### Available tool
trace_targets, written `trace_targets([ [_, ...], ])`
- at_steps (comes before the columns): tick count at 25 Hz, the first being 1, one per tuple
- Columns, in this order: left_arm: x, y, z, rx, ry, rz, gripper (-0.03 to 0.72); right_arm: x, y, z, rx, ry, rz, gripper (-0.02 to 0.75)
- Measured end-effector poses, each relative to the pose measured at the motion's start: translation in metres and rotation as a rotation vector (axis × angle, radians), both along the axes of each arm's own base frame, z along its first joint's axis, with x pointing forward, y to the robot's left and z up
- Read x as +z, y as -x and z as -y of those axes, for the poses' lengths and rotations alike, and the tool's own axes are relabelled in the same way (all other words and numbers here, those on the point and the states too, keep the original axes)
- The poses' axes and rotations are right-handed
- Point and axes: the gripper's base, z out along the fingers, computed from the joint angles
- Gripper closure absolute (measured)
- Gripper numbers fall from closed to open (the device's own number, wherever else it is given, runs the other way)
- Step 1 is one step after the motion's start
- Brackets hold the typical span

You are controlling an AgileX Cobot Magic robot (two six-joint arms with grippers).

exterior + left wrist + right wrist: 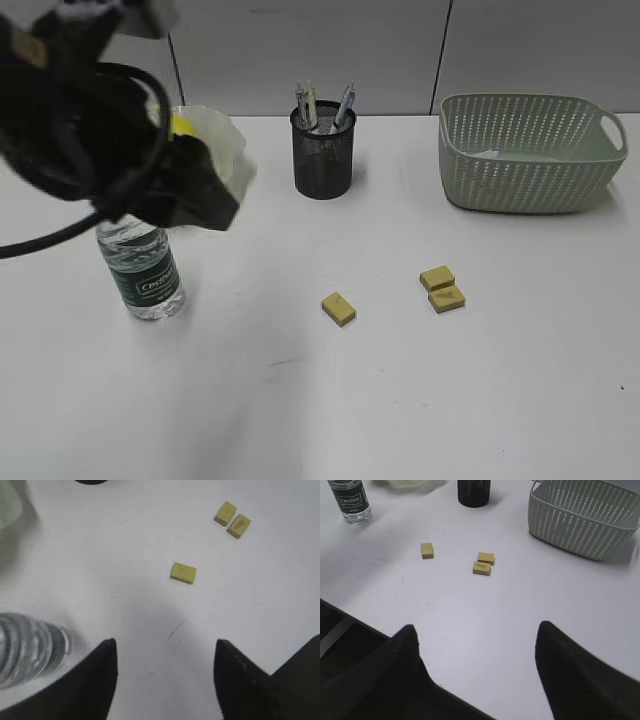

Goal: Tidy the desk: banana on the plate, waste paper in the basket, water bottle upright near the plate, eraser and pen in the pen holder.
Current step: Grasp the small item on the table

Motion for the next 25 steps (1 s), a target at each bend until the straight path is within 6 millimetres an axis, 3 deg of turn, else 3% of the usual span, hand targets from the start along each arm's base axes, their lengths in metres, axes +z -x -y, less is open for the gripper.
trace_targets([
  [11, -0.054, -0.055, 0.085, -0.1, -0.074, -0.05, 0.211, 0.0, 0.0, 0.0, 0.0, -0.001, 0.001, 0.166],
  [18, -0.094, -0.084, 0.112, -0.131, -0.199, -0.15, 0.181, 0.0, 0.0, 0.0, 0.0, -0.001, 0.001, 0.166],
  [25, -0.129, -0.097, 0.136, -0.186, -0.321, -0.209, 0.148, 0.0, 0.0, 0.0, 0.0, -0.002, 0.001, 0.166],
])
